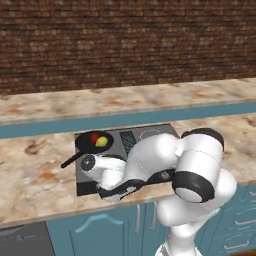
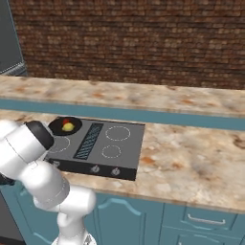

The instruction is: Put the lemon and bell pepper in the pan. Then turn on the rear left burner and set the heat to medium.

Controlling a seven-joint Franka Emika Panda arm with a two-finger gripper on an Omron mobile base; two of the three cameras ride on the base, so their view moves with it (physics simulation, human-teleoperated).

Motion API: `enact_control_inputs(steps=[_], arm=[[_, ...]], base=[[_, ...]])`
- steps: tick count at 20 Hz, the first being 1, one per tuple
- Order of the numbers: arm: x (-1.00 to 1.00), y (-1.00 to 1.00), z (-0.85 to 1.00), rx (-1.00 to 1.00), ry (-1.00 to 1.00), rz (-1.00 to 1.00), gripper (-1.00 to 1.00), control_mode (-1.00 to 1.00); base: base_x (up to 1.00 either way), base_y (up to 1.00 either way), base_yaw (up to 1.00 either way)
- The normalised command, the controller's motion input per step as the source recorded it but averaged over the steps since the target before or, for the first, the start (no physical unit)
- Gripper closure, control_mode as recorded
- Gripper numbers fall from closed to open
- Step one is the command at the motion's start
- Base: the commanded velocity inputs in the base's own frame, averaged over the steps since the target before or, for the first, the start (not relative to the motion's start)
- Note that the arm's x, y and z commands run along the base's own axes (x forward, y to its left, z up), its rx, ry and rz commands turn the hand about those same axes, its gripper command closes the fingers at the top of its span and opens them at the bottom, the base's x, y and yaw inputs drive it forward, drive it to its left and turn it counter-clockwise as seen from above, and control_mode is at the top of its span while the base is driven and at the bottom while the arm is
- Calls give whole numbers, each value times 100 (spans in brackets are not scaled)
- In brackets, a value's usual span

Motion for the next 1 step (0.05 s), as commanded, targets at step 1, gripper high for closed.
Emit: enact_control_inputs(steps=[1], arm=[[-66,0,-62,-11,22,23,100,-100]], base=[[0,0,0]])
